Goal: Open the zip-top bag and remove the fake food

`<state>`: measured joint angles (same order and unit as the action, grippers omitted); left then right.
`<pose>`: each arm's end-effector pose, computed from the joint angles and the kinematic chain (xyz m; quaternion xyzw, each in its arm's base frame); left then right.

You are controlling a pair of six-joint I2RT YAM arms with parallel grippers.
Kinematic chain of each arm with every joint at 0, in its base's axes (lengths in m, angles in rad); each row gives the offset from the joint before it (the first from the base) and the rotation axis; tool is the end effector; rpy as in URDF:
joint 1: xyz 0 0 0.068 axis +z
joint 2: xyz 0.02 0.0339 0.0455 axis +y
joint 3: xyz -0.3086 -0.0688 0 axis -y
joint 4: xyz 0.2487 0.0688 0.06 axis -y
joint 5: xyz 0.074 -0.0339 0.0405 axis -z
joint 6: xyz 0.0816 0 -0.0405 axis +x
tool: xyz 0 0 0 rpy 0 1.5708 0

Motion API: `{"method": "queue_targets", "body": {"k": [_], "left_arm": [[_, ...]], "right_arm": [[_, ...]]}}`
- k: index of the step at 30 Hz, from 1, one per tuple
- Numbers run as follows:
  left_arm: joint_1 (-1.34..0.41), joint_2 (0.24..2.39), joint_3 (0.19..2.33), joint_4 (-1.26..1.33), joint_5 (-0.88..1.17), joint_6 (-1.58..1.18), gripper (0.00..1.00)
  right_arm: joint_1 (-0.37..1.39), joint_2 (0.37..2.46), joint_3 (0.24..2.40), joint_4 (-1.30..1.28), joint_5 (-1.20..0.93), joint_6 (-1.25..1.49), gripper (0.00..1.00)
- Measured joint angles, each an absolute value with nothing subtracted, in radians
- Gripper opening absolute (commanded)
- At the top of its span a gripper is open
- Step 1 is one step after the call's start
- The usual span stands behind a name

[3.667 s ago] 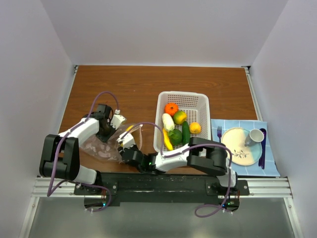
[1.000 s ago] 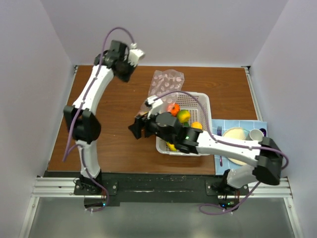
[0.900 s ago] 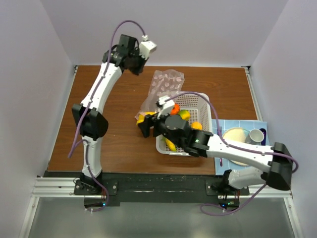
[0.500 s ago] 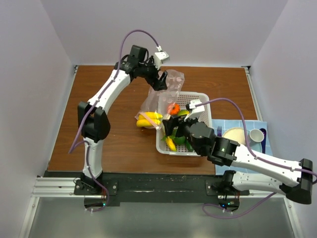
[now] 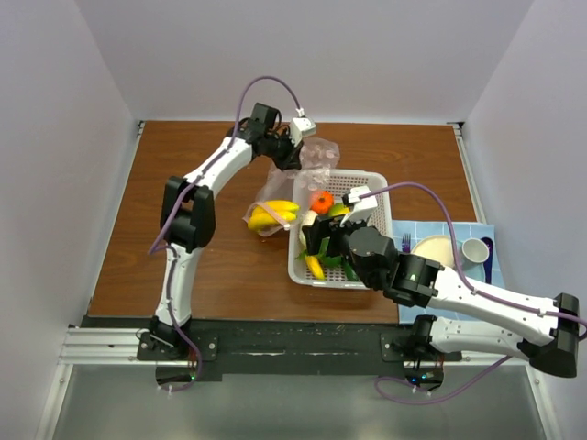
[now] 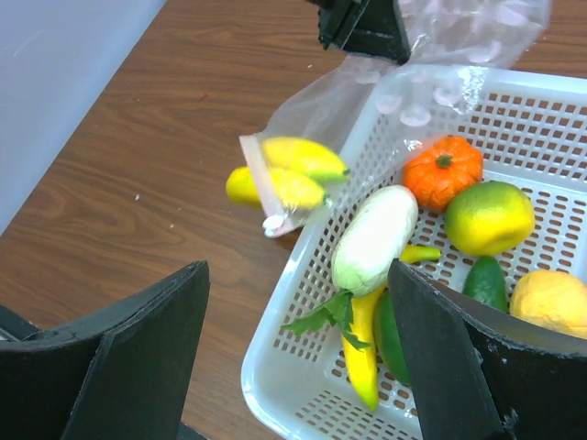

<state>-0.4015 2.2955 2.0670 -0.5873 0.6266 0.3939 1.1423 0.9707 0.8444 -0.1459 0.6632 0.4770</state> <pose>0.5119 -0.2693 0.2446 0.4472 0.7713 -0.2878 0.3496 0.1426 0.1913 0.3592 -0.0599 0.7761 0.2351 0.5821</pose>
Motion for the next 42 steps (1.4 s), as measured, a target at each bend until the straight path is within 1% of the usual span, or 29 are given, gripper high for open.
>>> {"method": "queue_targets", "body": {"k": [3, 6, 7, 12, 15, 19, 26, 29, 34, 36, 42], "left_arm": [[-0.377, 2.286, 1.954, -0.549, 0.544, 0.408, 0.0], [-0.334, 2.266, 1.79, -0.518, 0.475, 0.413, 0.0], [-0.307, 2.252, 1.713, -0.48, 0.482, 0.409, 0.0], [-0.182, 2.115, 1.531, -0.437, 0.365, 0.416, 0.0], [-0.135, 2.043, 1.417, -0.4, 0.263, 0.409, 0.0], [-0.139, 1.946, 1.28, -0.374, 0.102, 0.395, 0.0], [-0.116, 1.789, 1.063, -0.35, -0.081, 0.378, 0.0], [-0.067, 1.726, 0.982, -0.348, -0.128, 0.385, 0.0], [-0.01, 1.676, 0.915, -0.348, -0.18, 0.397, 0.0], [-0.008, 1.671, 0.907, -0.347, -0.189, 0.406, 0.0], [-0.008, 1.67, 0.905, -0.346, -0.191, 0.412, 0.0]], "right_arm": [[1.142, 0.983, 0.844, -0.142, 0.659, 0.477, 0.82], [1.142, 1.018, 0.845, -0.133, 0.65, 0.475, 0.82], [1.142, 1.034, 0.847, -0.131, 0.64, 0.474, 0.82], [1.142, 1.127, 0.856, -0.093, 0.597, 0.469, 0.84], [1.143, 1.23, 0.897, -0.055, 0.548, 0.47, 0.86], [1.173, 1.398, 0.97, 0.012, 0.497, 0.481, 0.87], [1.234, 1.734, 1.109, 0.13, 0.427, 0.536, 0.86], [1.246, 1.834, 1.126, 0.167, 0.393, 0.534, 0.82], [1.282, 1.935, 1.161, 0.205, 0.36, 0.475, 0.75], [1.298, 1.951, 1.176, 0.218, 0.351, 0.454, 0.73], [1.319, 1.959, 1.231, 0.255, 0.346, 0.383, 0.7]]}}
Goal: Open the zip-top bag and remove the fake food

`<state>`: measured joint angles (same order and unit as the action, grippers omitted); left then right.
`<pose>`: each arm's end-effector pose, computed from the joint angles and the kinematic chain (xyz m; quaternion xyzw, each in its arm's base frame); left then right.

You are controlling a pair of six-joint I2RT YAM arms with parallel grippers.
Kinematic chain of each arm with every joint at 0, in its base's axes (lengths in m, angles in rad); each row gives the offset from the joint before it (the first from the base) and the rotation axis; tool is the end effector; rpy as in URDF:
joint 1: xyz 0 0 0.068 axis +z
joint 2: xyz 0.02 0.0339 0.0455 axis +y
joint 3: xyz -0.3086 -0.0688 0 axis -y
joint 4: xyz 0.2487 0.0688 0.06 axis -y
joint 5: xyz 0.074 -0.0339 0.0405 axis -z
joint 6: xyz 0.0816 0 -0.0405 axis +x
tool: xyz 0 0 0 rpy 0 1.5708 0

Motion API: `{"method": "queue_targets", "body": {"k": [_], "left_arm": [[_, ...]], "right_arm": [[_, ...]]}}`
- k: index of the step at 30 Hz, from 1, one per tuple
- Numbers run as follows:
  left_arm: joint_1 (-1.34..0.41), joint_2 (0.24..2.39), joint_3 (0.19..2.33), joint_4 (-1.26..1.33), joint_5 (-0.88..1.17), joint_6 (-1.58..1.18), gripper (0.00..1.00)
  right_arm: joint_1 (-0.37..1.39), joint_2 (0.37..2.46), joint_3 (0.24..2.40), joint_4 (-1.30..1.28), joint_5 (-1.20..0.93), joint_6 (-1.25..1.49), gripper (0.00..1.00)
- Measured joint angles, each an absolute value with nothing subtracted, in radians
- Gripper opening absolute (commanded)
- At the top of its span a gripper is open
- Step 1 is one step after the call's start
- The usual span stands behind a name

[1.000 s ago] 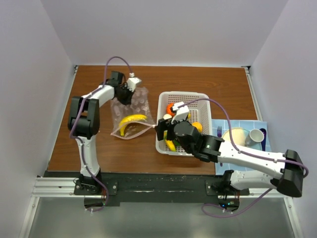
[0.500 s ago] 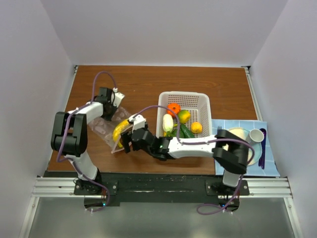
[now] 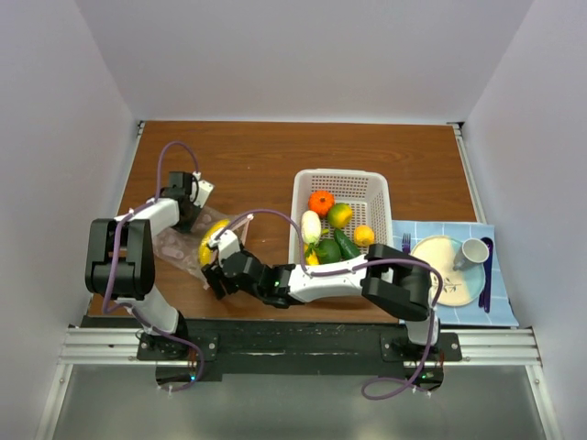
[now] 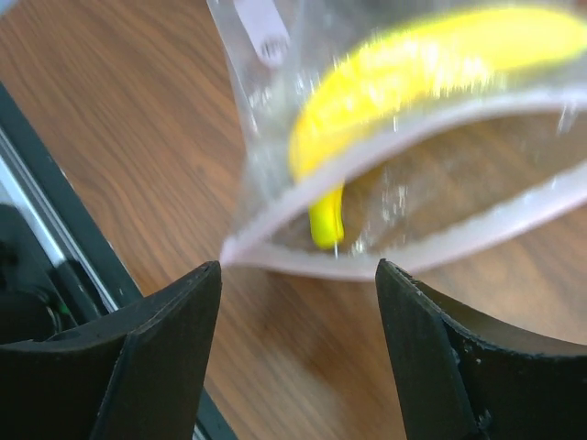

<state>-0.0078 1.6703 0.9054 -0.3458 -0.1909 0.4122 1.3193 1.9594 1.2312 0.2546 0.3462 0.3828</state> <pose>0.3402 0.0128 0.1536 0.1808 0.9525 0.1365 0.2037 0.1504 0.4741 0.2096 -0.2992 0.7906 0.2894 0.4491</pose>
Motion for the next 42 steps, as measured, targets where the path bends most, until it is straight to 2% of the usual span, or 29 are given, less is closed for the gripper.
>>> {"method": "queue_targets", "body": {"k": [4, 6, 8, 12, 17, 24, 38, 42], "left_arm": [[-0.008, 1.671, 0.905, -0.346, -0.191, 0.413, 0.0], [-0.008, 1.671, 0.905, -0.346, -0.191, 0.413, 0.0], [-0.008, 1.672, 0.905, -0.346, -0.191, 0.413, 0.0], [-0.008, 1.679, 0.912, -0.345, -0.193, 0.417, 0.0], [-0.008, 1.693, 0.924, -0.345, -0.198, 0.429, 0.0], [-0.008, 1.7, 0.933, -0.346, -0.199, 0.43, 0.0], [-0.008, 1.702, 0.935, -0.348, -0.199, 0.429, 0.0], [-0.008, 1.702, 0.935, -0.348, -0.199, 0.429, 0.0]], "right_arm": [[1.315, 1.981, 1.278, 0.26, 0.348, 0.341, 0.66], [1.313, 2.004, 1.295, 0.261, 0.348, 0.317, 0.58], [1.313, 2.017, 1.296, 0.252, 0.348, 0.293, 0.55], [1.312, 2.012, 1.278, 0.247, 0.348, 0.26, 0.61], [1.306, 1.946, 1.201, 0.241, 0.35, 0.245, 0.61], [1.277, 1.946, 1.205, 0.245, 0.347, 0.244, 0.6], [1.266, 2.117, 1.343, 0.228, 0.311, 0.25, 0.62], [1.266, 2.139, 1.372, 0.223, 0.296, 0.252, 0.66]]}}
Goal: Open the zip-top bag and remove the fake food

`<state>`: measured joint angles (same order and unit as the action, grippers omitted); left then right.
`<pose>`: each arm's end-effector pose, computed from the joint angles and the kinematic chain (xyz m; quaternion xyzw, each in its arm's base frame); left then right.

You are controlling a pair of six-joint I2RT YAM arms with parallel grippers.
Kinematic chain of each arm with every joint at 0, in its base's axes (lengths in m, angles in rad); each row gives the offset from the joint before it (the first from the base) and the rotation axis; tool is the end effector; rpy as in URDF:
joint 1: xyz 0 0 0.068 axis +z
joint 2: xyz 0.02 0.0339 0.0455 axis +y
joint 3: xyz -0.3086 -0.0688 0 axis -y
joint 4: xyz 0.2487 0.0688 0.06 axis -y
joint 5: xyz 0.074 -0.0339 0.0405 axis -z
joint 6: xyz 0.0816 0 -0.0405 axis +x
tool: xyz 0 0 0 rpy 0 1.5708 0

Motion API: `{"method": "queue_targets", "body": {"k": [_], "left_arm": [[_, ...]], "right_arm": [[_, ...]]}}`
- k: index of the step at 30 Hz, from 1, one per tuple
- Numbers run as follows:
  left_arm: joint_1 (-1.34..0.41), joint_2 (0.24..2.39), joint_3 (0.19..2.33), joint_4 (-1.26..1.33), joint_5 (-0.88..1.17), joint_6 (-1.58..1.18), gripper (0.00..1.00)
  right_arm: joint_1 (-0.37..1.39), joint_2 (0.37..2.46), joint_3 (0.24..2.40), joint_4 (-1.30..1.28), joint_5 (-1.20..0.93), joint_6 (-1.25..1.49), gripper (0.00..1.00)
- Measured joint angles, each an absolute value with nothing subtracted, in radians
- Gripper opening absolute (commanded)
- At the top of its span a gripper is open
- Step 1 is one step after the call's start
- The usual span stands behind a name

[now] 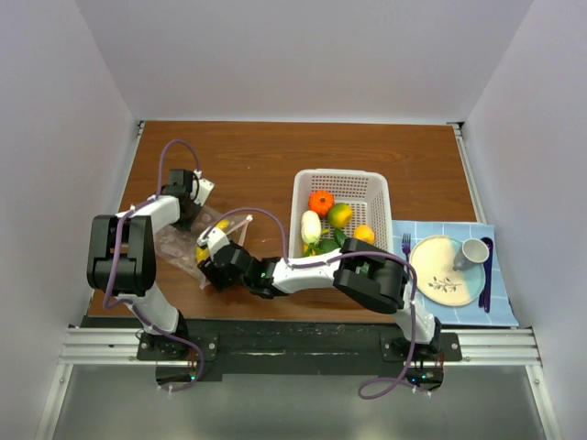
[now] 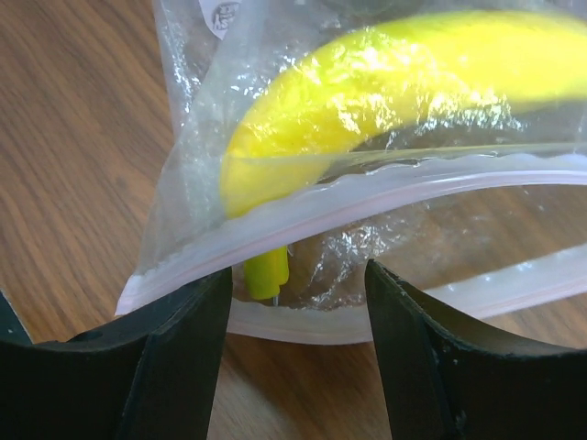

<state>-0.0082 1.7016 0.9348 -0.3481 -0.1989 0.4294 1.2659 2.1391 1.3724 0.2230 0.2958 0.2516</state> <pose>0.3489 0.0133 0.1519 0.1885 0.9511 0.1416 0.1997 0.1839 0.5051 0.1656 -0.3551 0.7882 0.2412 0.4409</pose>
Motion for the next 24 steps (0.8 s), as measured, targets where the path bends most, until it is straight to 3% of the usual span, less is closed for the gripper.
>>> {"method": "queue_targets", "body": {"k": [3, 12, 15, 16, 19, 24], "left_arm": [[-0.008, 1.702, 0.935, -0.348, -0.199, 0.429, 0.0], [-0.008, 1.7, 0.932, -0.347, -0.198, 0.429, 0.0], [-0.008, 1.697, 0.928, -0.343, -0.197, 0.429, 0.0], [-0.008, 1.695, 0.926, -0.34, -0.197, 0.429, 0.0], [-0.008, 1.692, 0.919, -0.331, -0.197, 0.43, 0.0], [-0.006, 1.688, 0.908, -0.311, -0.205, 0.436, 0.0]], "right_arm": [[1.266, 2.147, 1.394, 0.218, 0.295, 0.254, 0.68], [1.261, 2.228, 1.48, 0.216, 0.27, 0.283, 0.52], [1.259, 2.236, 1.48, 0.215, 0.267, 0.291, 0.37], [1.259, 2.236, 1.48, 0.215, 0.266, 0.295, 0.23], [1.258, 2.229, 1.46, 0.236, 0.268, 0.296, 0.08], [1.258, 2.133, 1.343, 0.255, 0.287, 0.302, 0.01]]}}
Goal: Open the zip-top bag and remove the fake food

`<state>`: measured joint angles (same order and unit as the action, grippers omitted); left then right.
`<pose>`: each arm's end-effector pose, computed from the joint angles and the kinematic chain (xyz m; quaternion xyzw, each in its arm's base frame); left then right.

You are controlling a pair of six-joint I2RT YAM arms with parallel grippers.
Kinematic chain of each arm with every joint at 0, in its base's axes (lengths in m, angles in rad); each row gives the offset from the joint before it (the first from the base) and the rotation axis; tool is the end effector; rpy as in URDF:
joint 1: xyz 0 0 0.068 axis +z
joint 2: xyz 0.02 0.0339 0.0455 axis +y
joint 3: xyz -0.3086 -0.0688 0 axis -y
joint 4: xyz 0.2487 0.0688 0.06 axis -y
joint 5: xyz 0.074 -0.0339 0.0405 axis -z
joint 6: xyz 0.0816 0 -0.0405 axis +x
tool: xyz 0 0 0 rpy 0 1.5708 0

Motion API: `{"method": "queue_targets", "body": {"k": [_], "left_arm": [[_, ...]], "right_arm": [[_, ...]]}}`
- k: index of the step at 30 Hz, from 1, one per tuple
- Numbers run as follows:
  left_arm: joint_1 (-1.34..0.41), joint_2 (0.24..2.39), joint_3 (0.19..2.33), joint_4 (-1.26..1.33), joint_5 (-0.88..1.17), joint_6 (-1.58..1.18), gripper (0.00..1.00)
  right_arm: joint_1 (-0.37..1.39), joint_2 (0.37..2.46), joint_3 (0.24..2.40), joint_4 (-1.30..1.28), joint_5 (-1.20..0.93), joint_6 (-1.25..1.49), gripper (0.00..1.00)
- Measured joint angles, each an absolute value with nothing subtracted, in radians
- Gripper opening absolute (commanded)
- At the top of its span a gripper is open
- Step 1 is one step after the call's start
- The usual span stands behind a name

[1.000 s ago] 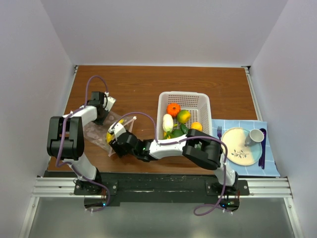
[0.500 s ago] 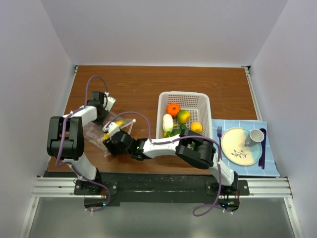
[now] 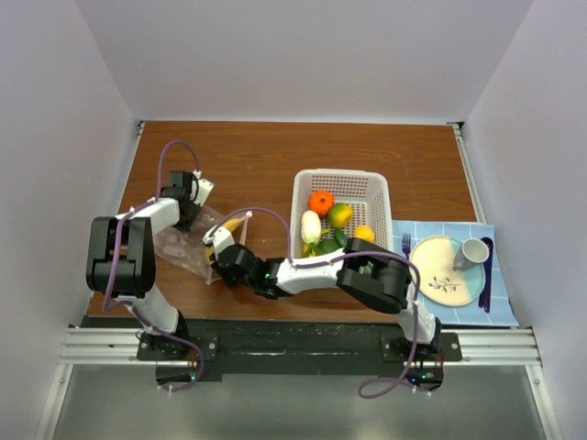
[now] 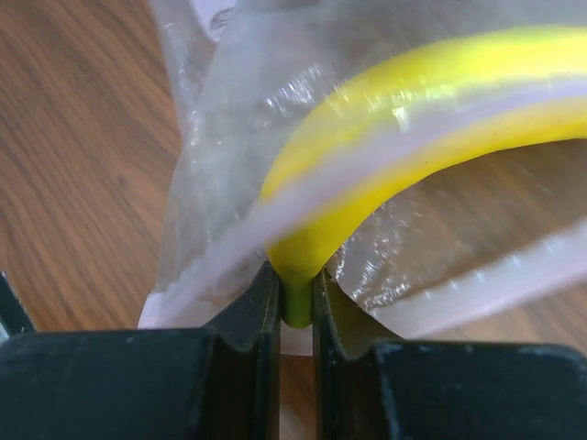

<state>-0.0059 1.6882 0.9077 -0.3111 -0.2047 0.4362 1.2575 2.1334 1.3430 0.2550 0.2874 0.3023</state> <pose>0.3461 0.0145 0.1511 0.1882 0.9482 0.1474 0.2094 0.1863 0.5001 0.1623 -0.3324 0.7963 0.2559 0.4357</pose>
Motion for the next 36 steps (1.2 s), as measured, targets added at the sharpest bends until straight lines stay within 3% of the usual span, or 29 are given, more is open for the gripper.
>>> {"method": "queue_targets", "body": {"k": [7, 18, 24, 29, 36], "left_arm": [[0.067, 1.724, 0.936, -0.27, -0.189, 0.458, 0.0], [0.079, 1.683, 0.884, -0.233, -0.159, 0.501, 0.0], [0.083, 1.679, 0.886, -0.259, -0.113, 0.498, 0.0], [0.109, 1.678, 0.883, -0.249, -0.128, 0.502, 0.0], [0.124, 1.633, 0.842, -0.27, -0.136, 0.502, 0.0]], "right_arm": [[1.256, 1.957, 1.203, 0.299, 0.369, 0.312, 0.0], [1.266, 1.915, 1.111, 0.356, 0.493, 0.394, 0.0], [1.292, 1.676, 0.949, 0.418, 0.641, 0.447, 0.0], [1.29, 1.509, 0.957, 0.435, 0.793, 0.357, 0.0], [1.282, 1.502, 1.024, 0.437, 0.86, 0.243, 0.0]]}}
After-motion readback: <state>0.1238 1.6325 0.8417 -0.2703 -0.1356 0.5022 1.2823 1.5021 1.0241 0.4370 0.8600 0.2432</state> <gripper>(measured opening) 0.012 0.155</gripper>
